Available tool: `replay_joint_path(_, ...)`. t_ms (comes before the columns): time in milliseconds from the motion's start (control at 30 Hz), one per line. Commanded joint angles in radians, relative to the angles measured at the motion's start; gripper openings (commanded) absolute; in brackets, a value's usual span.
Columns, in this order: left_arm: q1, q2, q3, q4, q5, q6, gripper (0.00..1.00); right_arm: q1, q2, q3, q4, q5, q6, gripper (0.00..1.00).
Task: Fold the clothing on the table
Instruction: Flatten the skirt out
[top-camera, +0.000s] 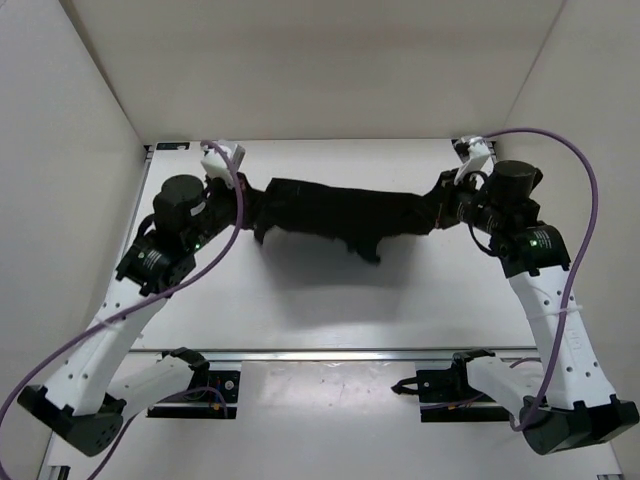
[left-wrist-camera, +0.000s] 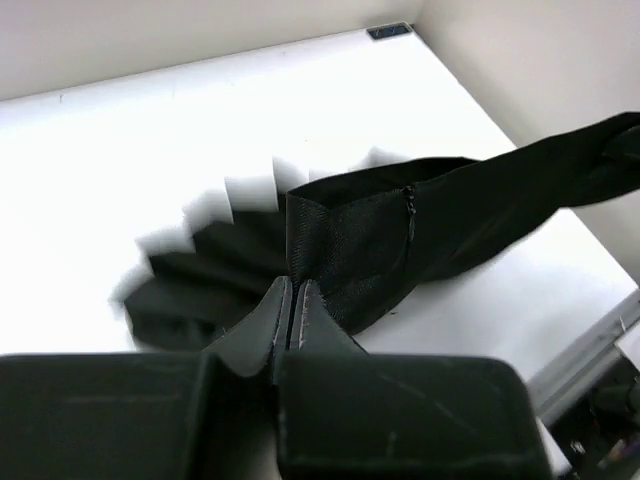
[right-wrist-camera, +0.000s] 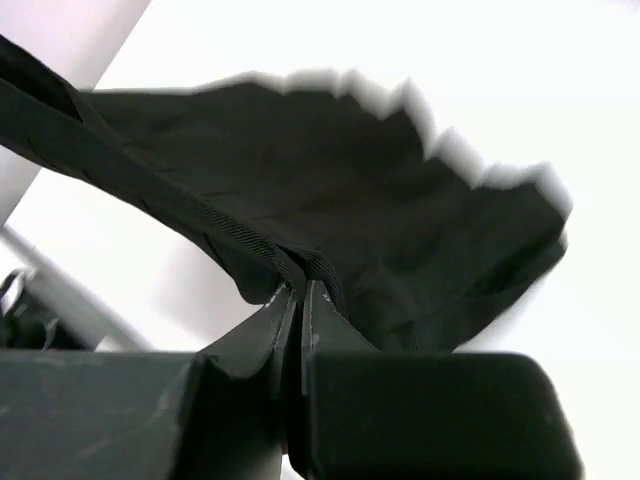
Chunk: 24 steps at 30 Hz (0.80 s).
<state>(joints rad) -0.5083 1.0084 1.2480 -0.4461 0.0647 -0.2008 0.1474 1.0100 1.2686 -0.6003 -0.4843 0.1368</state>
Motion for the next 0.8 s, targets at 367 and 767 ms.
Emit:
replay_joint_path(367, 0.154, 0.119, -0.065, 0.053, 0.003, -0.138, 0.00, -0.109, 0.290, 0.014, 0.094, -0.108, 0.076, 0.00)
replay_joint_path(767, 0.234, 0.643, -0.093, 0.270, -0.063, -0.126, 0.00, -0.060, 1.044, 0.340, 0.172, -0.206, -0.002, 0.00)
